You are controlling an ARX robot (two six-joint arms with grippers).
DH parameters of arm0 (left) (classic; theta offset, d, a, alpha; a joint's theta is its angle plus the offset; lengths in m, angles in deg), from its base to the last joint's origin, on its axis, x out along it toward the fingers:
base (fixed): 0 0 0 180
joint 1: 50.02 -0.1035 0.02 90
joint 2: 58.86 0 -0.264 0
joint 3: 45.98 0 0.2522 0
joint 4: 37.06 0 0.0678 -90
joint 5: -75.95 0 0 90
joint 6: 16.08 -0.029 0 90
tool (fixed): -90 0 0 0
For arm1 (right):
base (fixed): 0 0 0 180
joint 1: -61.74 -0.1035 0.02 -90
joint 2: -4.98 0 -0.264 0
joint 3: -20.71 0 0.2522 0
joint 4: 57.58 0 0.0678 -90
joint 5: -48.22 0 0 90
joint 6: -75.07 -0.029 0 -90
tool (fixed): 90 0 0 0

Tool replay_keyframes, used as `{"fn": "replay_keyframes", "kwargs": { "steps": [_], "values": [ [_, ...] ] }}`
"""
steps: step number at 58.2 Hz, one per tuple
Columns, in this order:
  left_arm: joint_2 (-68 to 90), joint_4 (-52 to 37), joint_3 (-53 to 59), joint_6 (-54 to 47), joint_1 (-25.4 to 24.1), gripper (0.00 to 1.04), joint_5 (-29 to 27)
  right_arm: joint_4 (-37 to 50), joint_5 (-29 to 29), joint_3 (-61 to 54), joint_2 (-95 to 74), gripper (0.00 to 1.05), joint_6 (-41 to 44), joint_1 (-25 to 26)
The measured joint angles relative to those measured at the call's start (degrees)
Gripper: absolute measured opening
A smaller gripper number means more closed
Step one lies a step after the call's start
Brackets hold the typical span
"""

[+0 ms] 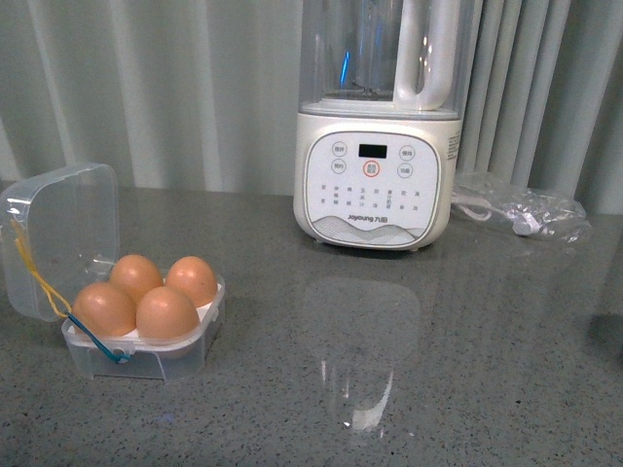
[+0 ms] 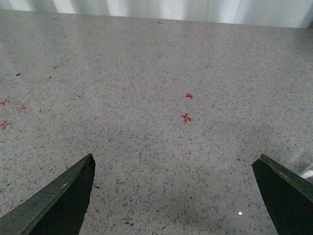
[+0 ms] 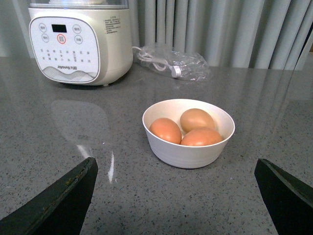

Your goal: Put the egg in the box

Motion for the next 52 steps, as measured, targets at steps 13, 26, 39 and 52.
{"fn": "replay_keyframes", "kwargs": {
  "steps": [13,26,39,52],
  "values": [
    [2.23,-0.46,-0.66,1.81,3.43,0.98,0.31,0.0,0.0,0.0,0.02,0.98,0.0,0.0],
    [1.16,-0.66,-0.02,5.77,8.07,0.98,0.7,0.0,0.0,0.0,0.0,0.98,0.0,0.0],
    [-4.96,2.45,3.48,8.68,15.74,0.98,0.94,0.0,0.0,0.0,0.0,0.98,0.0,0.0],
    [-9.6,6.58,7.15,5.99,23.08,0.98,-0.7,0.0,0.0,0.0,0.0,0.98,0.0,0.0]
  ]
}}
